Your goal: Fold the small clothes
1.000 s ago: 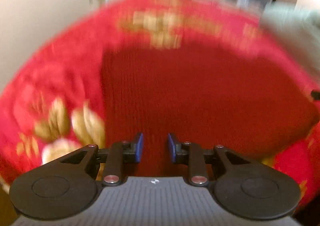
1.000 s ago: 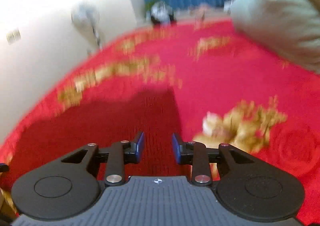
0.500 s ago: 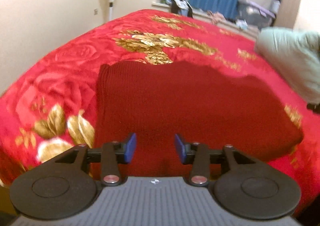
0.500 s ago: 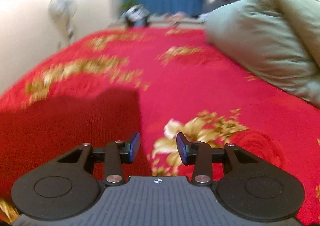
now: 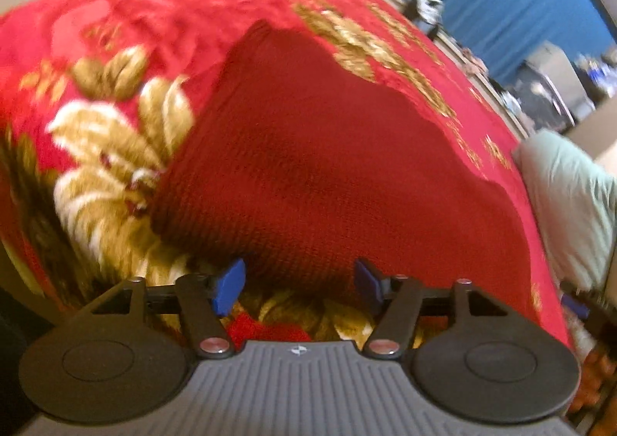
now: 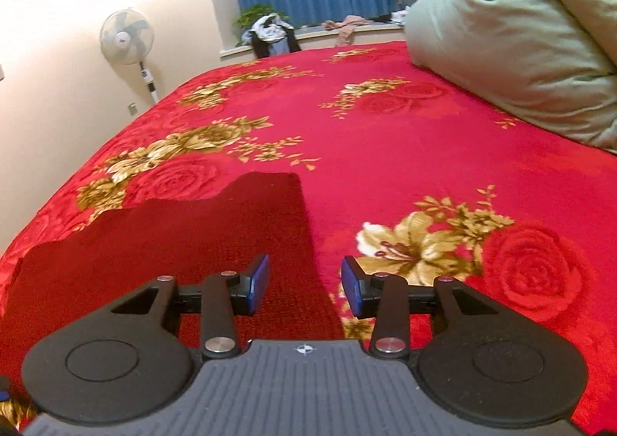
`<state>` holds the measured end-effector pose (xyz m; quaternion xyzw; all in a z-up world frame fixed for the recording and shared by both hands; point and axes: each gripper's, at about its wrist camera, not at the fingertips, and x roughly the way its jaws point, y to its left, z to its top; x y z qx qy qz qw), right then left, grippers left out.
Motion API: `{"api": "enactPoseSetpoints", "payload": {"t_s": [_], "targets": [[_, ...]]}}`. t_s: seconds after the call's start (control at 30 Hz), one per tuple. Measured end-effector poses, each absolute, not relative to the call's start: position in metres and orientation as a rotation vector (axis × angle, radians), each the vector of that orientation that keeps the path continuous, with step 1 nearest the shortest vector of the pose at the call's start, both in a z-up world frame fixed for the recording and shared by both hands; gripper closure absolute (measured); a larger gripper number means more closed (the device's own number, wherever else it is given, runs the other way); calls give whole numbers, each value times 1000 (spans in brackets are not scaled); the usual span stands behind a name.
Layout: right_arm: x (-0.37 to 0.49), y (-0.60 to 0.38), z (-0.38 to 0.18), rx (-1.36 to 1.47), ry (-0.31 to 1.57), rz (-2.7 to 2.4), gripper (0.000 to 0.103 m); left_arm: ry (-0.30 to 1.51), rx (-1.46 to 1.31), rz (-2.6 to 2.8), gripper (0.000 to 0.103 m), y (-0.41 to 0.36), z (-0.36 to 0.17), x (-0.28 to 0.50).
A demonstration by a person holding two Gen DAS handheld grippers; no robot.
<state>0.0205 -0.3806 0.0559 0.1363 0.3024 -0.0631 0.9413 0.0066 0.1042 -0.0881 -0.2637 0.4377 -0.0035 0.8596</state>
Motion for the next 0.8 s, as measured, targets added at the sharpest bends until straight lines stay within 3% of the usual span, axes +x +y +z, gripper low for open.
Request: {"api": "enactPoseSetpoints", "payload": {"t_s": [0.53, 0.57, 0.63, 0.7, 0.8], "targets": [[25, -372, 49, 252, 657, -115, 60, 904, -736, 102, 32, 127, -106, 28], [25, -371, 48, 246, 662, -112, 60, 900, -718, 104, 35, 125, -106, 28], [25, -369, 47, 233, 671, -108, 60, 887, -685, 99, 61, 123, -103, 27], [26, -368, 46, 221, 678, -105, 60, 857, -652, 83, 76, 121, -98, 25], [27, -367, 44, 213, 691, -104, 60, 837, -585, 63, 78, 115, -91, 24]]}}
